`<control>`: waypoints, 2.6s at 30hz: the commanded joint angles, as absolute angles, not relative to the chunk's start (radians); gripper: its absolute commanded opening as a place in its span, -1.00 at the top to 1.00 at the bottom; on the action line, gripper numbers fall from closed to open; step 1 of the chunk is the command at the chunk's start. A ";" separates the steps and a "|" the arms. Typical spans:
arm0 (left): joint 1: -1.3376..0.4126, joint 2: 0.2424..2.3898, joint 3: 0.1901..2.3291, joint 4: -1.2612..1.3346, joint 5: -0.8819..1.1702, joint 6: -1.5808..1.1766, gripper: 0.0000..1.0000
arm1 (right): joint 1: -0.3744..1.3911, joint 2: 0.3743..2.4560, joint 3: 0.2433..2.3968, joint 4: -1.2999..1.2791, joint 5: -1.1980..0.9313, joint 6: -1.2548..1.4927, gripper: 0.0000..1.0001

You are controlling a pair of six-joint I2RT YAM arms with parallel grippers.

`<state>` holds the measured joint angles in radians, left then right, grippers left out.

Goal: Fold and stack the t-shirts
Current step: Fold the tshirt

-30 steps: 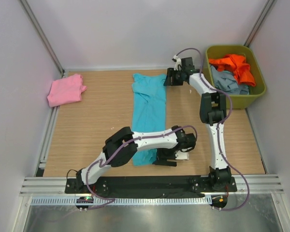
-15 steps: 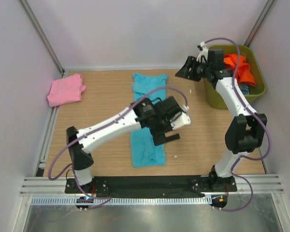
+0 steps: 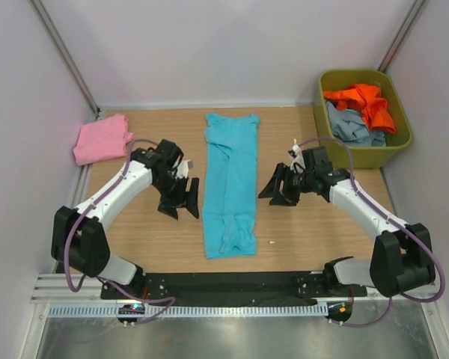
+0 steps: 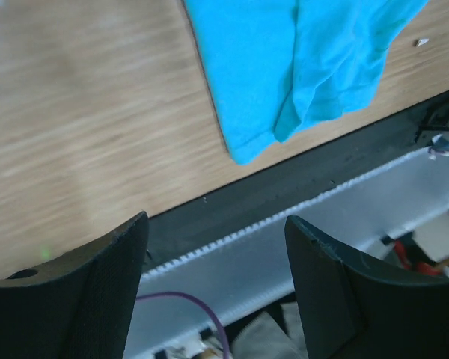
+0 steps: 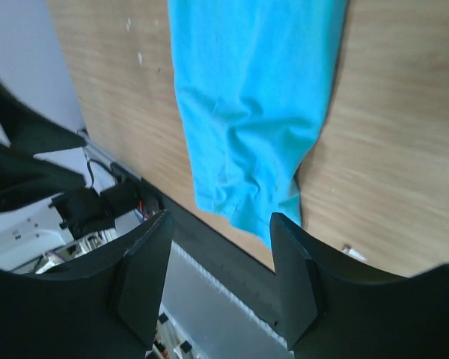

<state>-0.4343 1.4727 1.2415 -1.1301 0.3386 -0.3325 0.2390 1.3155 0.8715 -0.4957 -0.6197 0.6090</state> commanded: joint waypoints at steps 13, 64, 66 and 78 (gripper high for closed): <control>-0.359 1.500 0.816 -0.709 0.700 -0.752 -0.48 | 0.382 1.327 0.525 -0.382 -0.692 0.807 -0.14; -0.604 1.602 0.689 -0.551 0.350 -0.994 1.00 | 0.546 1.493 0.492 -0.176 -0.545 0.852 0.66; -0.600 1.577 0.703 -0.578 0.316 -0.944 1.00 | 0.543 1.464 0.506 -0.222 -0.529 0.830 0.93; -0.554 1.373 0.871 -0.646 0.222 -0.594 1.00 | 0.535 1.204 0.659 -0.477 -0.509 0.641 0.97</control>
<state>-0.5701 1.3994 0.8127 -0.5991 0.2874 -0.7197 0.5392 1.2423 0.6079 -0.3996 -0.5331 0.7097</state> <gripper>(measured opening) 0.007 0.029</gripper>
